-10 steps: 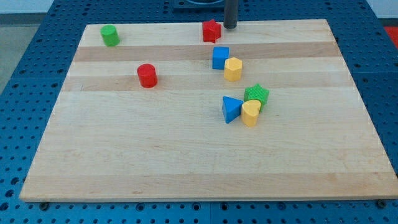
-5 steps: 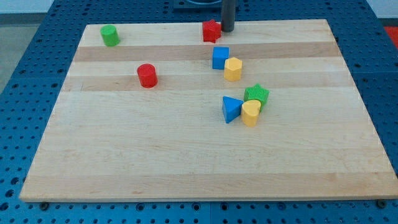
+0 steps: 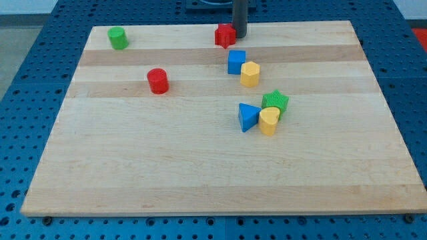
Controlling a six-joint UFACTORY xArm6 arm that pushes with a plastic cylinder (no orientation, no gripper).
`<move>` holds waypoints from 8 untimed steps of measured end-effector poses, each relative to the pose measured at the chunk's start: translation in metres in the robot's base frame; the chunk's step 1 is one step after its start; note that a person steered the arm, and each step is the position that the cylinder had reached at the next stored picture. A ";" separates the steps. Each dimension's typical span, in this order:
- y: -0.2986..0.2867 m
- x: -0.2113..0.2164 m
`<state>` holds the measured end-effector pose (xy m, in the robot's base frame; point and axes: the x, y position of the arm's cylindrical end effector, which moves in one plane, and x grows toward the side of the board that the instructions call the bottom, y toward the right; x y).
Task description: Move green star to the green circle
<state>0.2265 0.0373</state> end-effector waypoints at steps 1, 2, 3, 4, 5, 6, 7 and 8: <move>-0.002 0.002; -0.004 0.003; -0.004 0.003; -0.004 0.003; 0.004 0.003; 0.029 0.013; 0.050 0.041; 0.064 0.075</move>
<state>0.3014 0.1011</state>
